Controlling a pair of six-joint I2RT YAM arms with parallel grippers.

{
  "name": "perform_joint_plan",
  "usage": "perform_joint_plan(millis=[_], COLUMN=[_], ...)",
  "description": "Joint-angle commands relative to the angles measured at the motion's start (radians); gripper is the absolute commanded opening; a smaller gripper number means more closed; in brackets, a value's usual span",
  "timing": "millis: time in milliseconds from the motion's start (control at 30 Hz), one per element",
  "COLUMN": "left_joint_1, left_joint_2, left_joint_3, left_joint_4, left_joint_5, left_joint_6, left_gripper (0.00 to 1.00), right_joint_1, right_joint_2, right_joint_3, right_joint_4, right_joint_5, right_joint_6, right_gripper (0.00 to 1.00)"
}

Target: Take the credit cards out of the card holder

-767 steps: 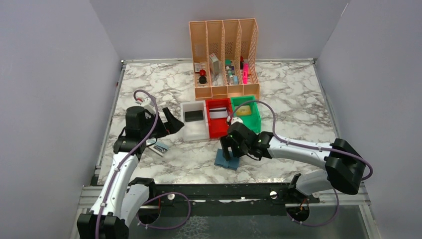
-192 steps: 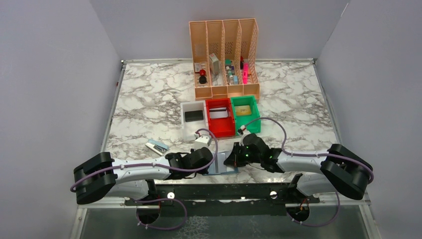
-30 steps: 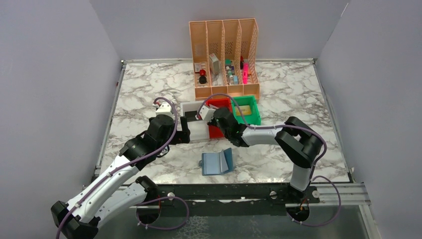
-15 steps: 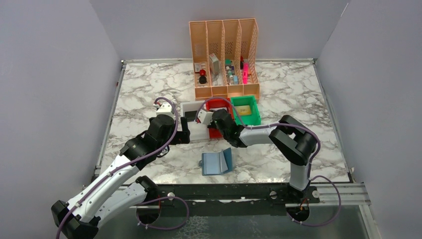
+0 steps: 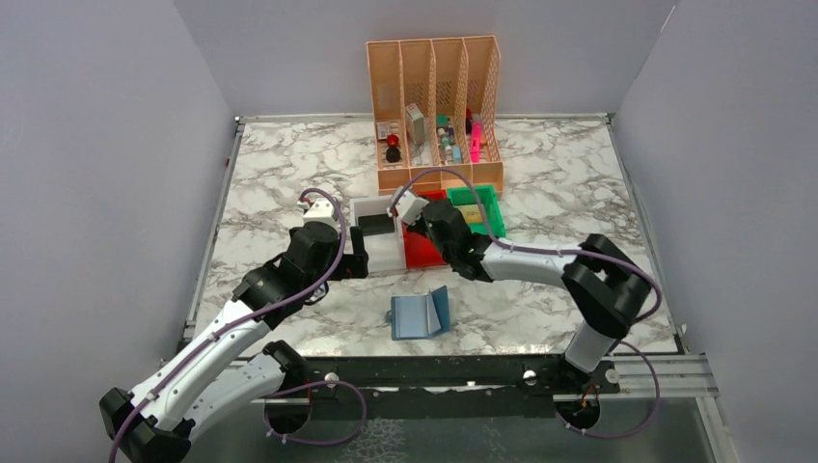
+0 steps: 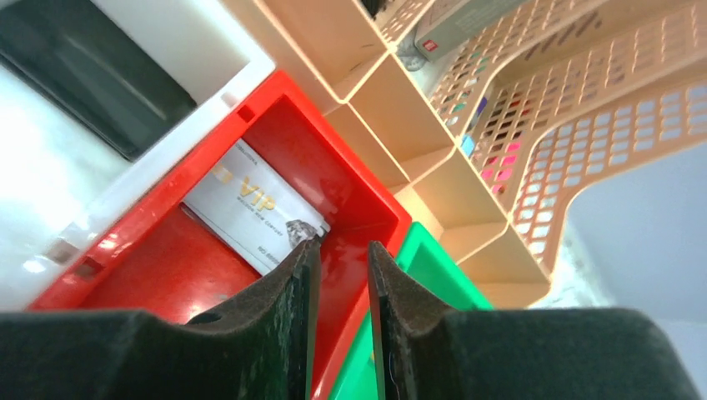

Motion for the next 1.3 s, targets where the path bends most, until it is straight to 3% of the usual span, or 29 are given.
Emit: perform_joint_plan(millis=[0, 67, 167, 267, 367, 533, 833, 1067, 1267], left_joint_1=[0.005, 0.005, 0.005, 0.006, 0.006, 0.006, 0.006, 0.006, 0.006], left_joint_2=[0.002, 0.003, 0.003, 0.006, 0.008, 0.008, 0.002, -0.001, 0.001], left_joint_3=[-0.006, -0.008, -0.008, -0.009, -0.009, -0.010, -0.016, -0.021, -0.022], left_joint_4=[-0.003, -0.002, -0.001, -0.002, -0.002, -0.003, -0.002, 0.002, 0.003], left_joint_5=[-0.017, -0.018, -0.023, -0.024, -0.024, -0.028, -0.031, -0.020, -0.016], left_joint_6=[0.006, 0.007, 0.005, 0.003, 0.004, 0.002, 0.000, 0.003, 0.005], left_gripper=[0.99, 0.99, 0.99, 0.99, 0.99, 0.99, 0.99, 0.99, 0.99], right_joint_1=[-0.005, -0.005, -0.005, -0.001, 0.027, 0.172, 0.354, 0.396, 0.411], right_joint_2=[-0.171, -0.258, -0.357, -0.482, -0.543, -0.528, -0.301, -0.163, -0.121], right_joint_3=[0.060, 0.082, 0.043, -0.129, -0.262, -0.249, -0.087, -0.023, -0.003], right_joint_4=[-0.230, -0.408, -0.512, -0.371, -0.285, -0.416, -0.704, -0.746, -0.746], right_joint_5=[0.008, -0.098, -0.337, -0.637, -0.724, -0.562, -0.217, -0.130, -0.108], right_joint_6=[0.360, 0.630, 0.874, 1.045, 1.176, 1.189, 1.269, 1.310, 1.338], right_gripper=[0.33, 0.33, 0.32, 0.29, 0.28, 0.26, 0.24, 0.46, 0.50])
